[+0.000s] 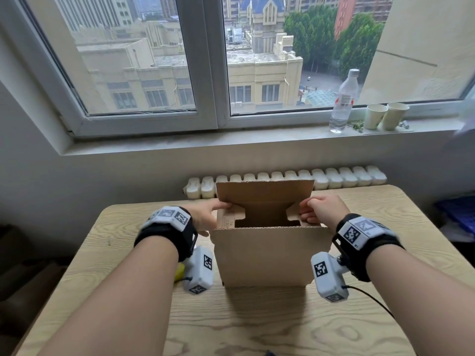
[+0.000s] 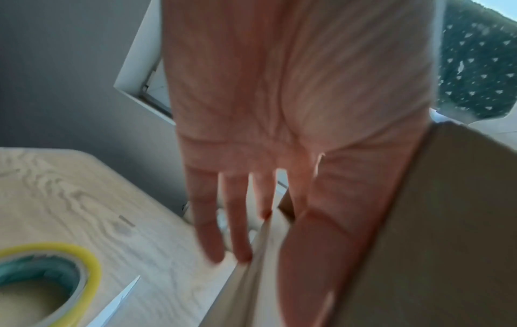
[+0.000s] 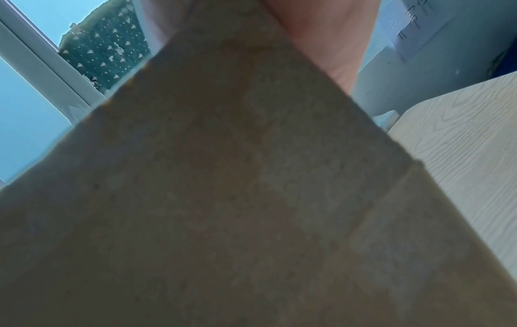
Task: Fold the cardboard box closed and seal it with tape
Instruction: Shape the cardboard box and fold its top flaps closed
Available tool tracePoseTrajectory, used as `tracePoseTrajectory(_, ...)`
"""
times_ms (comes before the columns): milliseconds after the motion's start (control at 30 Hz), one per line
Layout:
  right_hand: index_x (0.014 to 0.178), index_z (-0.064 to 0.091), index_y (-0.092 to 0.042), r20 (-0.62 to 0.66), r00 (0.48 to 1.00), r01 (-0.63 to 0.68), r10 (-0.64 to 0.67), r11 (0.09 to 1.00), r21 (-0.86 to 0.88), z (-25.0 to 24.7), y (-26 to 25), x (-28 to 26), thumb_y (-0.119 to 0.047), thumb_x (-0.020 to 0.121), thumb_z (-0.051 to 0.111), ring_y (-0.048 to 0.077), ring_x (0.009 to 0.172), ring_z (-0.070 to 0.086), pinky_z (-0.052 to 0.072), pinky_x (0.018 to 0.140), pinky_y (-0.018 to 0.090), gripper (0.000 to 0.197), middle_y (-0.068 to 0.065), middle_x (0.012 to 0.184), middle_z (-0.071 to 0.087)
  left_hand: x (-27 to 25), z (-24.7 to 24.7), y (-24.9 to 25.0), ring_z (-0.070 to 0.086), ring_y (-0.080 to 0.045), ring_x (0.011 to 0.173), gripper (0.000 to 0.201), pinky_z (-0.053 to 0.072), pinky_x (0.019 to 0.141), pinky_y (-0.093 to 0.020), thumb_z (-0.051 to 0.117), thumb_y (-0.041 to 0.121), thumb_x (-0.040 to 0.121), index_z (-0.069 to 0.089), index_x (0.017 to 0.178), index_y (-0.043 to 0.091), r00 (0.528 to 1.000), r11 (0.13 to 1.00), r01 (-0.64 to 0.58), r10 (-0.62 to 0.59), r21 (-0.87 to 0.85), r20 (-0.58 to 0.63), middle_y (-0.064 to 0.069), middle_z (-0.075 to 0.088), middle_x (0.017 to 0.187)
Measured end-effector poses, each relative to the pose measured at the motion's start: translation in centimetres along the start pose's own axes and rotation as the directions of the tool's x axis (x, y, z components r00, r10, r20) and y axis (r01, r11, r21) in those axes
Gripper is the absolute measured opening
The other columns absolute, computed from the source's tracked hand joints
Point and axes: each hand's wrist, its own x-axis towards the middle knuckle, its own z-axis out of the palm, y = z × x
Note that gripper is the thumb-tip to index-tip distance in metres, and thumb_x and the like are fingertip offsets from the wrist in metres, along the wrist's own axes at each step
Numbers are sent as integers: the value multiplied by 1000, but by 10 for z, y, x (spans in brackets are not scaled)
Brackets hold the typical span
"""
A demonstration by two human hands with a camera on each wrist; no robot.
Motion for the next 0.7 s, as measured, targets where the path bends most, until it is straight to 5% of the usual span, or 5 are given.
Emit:
tracePoseTrajectory(167,76,67,-12,30,999,16,-14,998,-53,-1,1,-1,-3,89,38,22,66,64,54,72,31,33,16,78,70,-18,-15,18,27,-24,143,108,42,108,-46,77,-6,70,21,149,42,958,982,60,-107,181,265,4,14,159)
tracePoseTrajectory(400,81,65,-9,31,999,12,-12,1000,15,-9,0,-4,-2,91,42,19,63,63,51,64,24,27,12,75,68,-23,-2,7,20,-20,146,137,27,116,-50,90,56,36,18,151,37,937,997,74,-64,-18,342,1,19,159)
tracePoseTrajectory(567,92,71,1,47,999,21,-20,1000,-20,-6,1,-3,-9,88,52,21,65,64,54,74,31,22,14,78,70,-21,3,7,46,-16,130,94,41,108,-39,81,51,60,41,142,32,985,985,97,-74,-146,157,3,51,140)
tracePoseTrajectory(700,87,77,-17,27,994,109,-107,989,-96,-14,6,-7,-30,86,61,20,95,67,48,97,40,21,1,91,75,-21,6,5,60,-15,113,43,49,97,-34,70,40,84,59,124,28,1000,980,29,-31,-196,-3,4,63,123)
